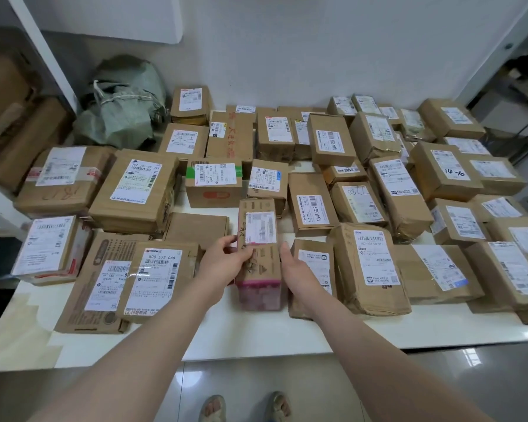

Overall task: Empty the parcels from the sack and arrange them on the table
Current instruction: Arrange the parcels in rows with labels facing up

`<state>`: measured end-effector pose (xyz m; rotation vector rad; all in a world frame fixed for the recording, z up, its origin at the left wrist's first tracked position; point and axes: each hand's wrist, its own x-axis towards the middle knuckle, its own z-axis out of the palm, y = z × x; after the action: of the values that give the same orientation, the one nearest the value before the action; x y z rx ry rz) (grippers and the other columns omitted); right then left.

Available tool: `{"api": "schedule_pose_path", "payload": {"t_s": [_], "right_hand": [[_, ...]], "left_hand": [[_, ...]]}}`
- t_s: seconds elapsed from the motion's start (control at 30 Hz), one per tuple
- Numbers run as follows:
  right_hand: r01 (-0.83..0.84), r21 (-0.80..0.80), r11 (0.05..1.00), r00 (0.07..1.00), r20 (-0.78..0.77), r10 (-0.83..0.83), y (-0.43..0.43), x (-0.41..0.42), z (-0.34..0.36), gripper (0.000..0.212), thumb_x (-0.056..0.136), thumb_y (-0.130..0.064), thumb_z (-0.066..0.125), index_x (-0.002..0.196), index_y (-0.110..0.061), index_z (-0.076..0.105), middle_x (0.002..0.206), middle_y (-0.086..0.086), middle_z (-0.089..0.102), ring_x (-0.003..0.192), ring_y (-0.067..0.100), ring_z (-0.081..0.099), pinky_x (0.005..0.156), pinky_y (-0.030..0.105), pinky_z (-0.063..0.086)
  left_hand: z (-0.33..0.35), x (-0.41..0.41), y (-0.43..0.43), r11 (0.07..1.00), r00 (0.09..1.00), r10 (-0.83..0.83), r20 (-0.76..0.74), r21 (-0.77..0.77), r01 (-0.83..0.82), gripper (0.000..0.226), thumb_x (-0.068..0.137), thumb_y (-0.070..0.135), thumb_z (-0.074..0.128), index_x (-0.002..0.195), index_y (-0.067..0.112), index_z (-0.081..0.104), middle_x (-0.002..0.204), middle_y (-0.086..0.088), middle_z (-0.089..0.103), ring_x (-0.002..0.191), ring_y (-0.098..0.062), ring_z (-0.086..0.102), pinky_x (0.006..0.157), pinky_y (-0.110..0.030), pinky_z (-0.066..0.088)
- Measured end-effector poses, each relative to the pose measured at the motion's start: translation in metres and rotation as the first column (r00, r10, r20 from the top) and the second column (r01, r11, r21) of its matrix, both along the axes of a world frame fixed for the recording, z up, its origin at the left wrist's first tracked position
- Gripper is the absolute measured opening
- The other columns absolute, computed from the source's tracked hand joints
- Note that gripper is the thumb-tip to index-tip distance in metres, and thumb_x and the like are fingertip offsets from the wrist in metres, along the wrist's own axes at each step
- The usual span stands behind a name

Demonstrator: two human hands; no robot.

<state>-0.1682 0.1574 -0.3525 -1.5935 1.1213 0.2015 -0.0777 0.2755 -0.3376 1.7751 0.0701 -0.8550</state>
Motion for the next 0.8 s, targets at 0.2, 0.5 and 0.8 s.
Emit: {"api": "schedule_pose_path", "payload": {"t_s": [0.2,0.5,0.8], "right_hand": [[-0.027,-0.119,0.992,0.982,0.183,0.048,0.002,-0.007,-0.003,0.04,0.095,-0.046,0.049,0.133,-0.034,0.046,0.121,-0.007,0.061,0.108,0.017,0.06,0.092,0.04,0.052],[0.044,-0.564,0.824,0.995,0.095,0.012,-0.008,-0.001,0.006,0.047,0.092,-0.028,0.055,0.137,-0.019,0.045,0.137,0.007,0.046,0.127,0.025,0.04,0.104,0.037,0.035],[-0.175,-0.516,0.838,0.902,0.257,0.347,0.056,0.054,0.019,0.033,0.091,-0.008,0.047,0.121,-0.018,0.058,0.114,-0.003,0.063,0.1,0.019,0.061,0.091,0.036,0.05]], "left_hand": [[-0.004,-0.014,-0.008,0.984,0.982,-0.178,-0.064,0.006,0.178,0.049,0.099,0.022,0.052,0.142,0.04,0.035,0.121,0.007,0.061,0.099,-0.012,0.061,0.079,-0.039,0.053],[-0.004,-0.009,-0.016,0.97,0.943,-0.207,0.262,0.18,0.163,0.06,0.095,0.043,0.054,0.149,0.024,0.034,0.151,-0.001,0.039,0.137,-0.022,0.039,0.111,-0.037,0.034],[-0.003,0.039,0.066,0.788,0.892,-0.069,0.447,0.572,-0.225,0.066,0.088,0.03,0.064,0.146,0.015,0.035,0.146,-0.022,0.032,0.136,-0.037,0.024,0.112,-0.045,0.023]]}}
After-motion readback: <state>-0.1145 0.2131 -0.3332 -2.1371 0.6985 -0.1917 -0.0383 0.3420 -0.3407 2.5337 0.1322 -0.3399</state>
